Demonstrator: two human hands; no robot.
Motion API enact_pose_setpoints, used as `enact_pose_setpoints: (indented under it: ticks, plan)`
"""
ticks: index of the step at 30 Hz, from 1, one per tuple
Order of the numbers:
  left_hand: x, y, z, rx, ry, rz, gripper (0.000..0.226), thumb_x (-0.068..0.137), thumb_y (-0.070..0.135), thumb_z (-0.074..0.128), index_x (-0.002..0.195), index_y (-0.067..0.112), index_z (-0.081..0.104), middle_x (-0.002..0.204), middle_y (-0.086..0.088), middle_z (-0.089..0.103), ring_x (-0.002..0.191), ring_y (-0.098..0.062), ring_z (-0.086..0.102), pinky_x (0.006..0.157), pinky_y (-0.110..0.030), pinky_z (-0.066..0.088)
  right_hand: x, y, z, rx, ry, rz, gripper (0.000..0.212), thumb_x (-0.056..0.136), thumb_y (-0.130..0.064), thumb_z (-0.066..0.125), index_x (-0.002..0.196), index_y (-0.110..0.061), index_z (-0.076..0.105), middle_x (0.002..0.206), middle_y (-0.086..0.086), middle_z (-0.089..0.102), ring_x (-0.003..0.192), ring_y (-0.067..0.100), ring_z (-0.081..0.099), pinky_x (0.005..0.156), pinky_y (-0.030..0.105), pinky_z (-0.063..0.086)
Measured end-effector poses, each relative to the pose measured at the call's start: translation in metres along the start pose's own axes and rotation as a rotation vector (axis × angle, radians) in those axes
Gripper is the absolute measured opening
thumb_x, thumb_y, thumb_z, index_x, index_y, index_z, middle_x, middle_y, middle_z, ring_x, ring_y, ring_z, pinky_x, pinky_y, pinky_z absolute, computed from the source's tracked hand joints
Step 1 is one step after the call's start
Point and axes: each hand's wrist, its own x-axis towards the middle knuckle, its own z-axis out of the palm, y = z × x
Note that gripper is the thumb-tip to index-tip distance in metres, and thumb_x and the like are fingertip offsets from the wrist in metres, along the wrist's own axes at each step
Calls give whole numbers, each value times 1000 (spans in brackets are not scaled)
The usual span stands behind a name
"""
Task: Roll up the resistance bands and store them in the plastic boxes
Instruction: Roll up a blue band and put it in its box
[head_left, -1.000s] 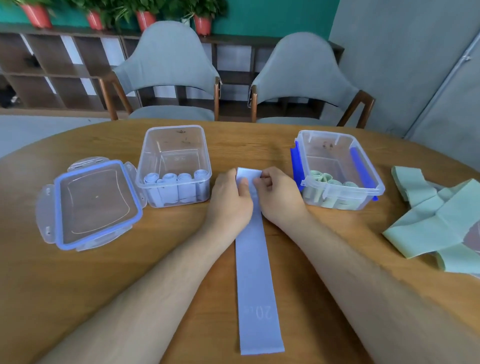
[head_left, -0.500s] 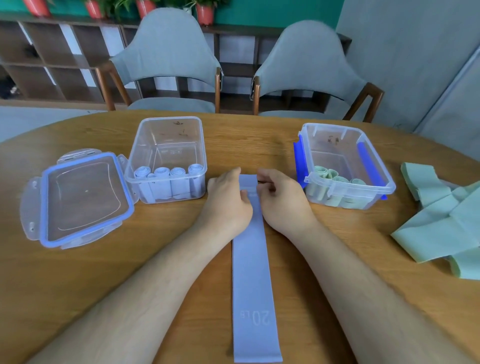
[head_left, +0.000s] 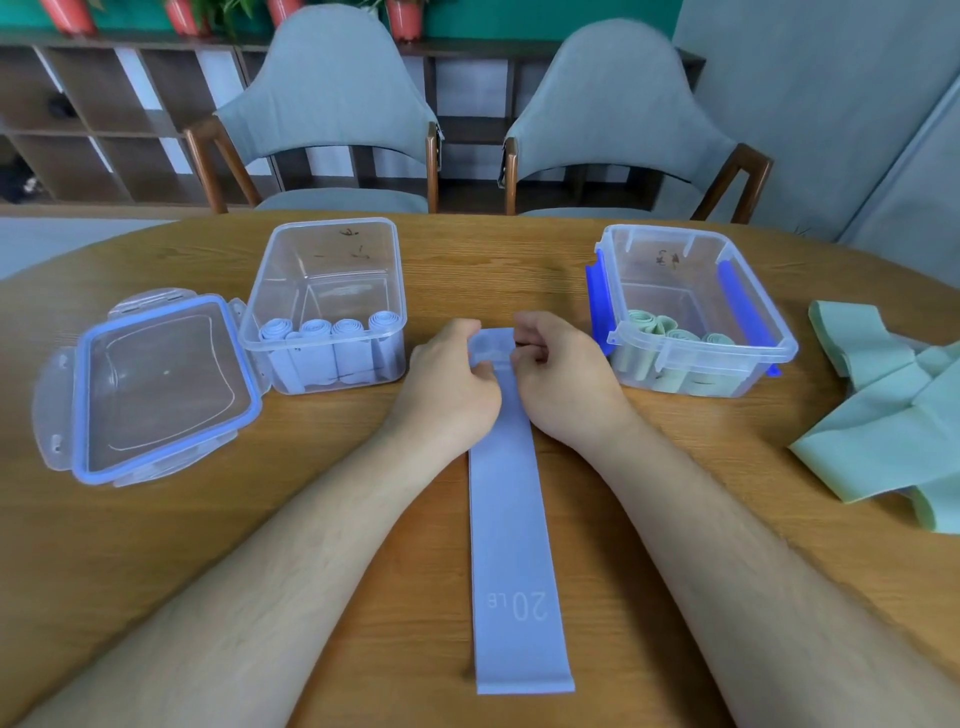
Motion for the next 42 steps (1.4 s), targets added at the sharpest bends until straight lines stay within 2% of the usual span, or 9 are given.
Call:
enact_pose_setpoints:
  ticks: [9, 12, 16, 19, 23, 28, 32, 36, 42]
  plan:
    - [-3, 5, -3, -41, -22, 26, 46, 100, 15, 53, 145, 17, 47, 142, -1, 54, 132, -16, 50, 104, -24, 41, 0, -2, 0, -25, -27, -4, 44, 97, -7, 50, 140, -12, 52, 130, 4, 63, 118, 12, 58, 96, 21, 46]
    - [-6, 5, -5, 47, 5, 54, 41, 100, 15, 53, 141, 14, 52, 143, -5, 53, 133, -21, 48, 111, -34, 40, -2, -2, -1, -75, -3, 1, 42, 95, -8, 53, 136, -14, 58, 127, 1, 65, 114, 11, 59, 94, 19, 46]
    - [-10, 9, -7, 188, -42, 189, 24, 99, 8, 50, 112, 3, 69, 121, -10, 62, 119, -27, 53, 94, -28, 39, -3, -4, 1, -165, -35, -144, 22, 88, -5, 57, 100, -11, 75, 94, 2, 71, 90, 15, 61, 78, 25, 47]
    - [-13, 10, -9, 208, -64, 199, 26, 100, 6, 48, 112, -2, 69, 127, -14, 60, 119, -26, 50, 89, -23, 34, -3, -3, 1, -184, -78, -210, 13, 85, -3, 59, 82, -7, 70, 75, 3, 63, 76, 18, 55, 69, 37, 46]
    - [-12, 1, -7, 316, -13, 170, 26, 100, 12, 47, 114, 6, 68, 124, -4, 61, 120, -26, 43, 90, -21, 30, -5, -2, 0, -305, -4, -161, 18, 89, -9, 60, 95, 4, 70, 89, 14, 68, 86, 26, 60, 78, 38, 48]
    - [-9, 3, -7, 261, -59, 177, 24, 100, 12, 46, 106, 8, 69, 110, -3, 61, 112, -25, 45, 90, -31, 41, -5, -5, 1, -231, -80, -188, 13, 89, -7, 59, 90, -8, 72, 84, -1, 64, 82, 12, 53, 71, 23, 40]
    - [-11, 4, -4, 327, -25, 166, 26, 101, 15, 45, 109, 6, 68, 119, -6, 61, 115, -26, 44, 91, -29, 37, -6, -8, 4, -312, -8, -162, 15, 89, -7, 58, 79, 0, 66, 77, 9, 61, 76, 23, 55, 68, 36, 45]
    - [-9, 2, -4, 279, -42, 201, 28, 98, 10, 45, 106, 8, 72, 110, -6, 65, 110, -27, 50, 93, -36, 44, -5, -6, 5, -303, -65, -211, 18, 89, -8, 57, 75, -5, 68, 71, 2, 56, 71, 16, 48, 62, 24, 31]
    - [-12, 6, -6, 164, 16, 131, 26, 95, 6, 56, 117, 6, 70, 126, -8, 64, 117, -26, 56, 100, -31, 45, -11, -9, 0, -194, -50, -149, 10, 88, -11, 64, 90, -4, 70, 80, 5, 63, 82, 19, 55, 71, 28, 44]
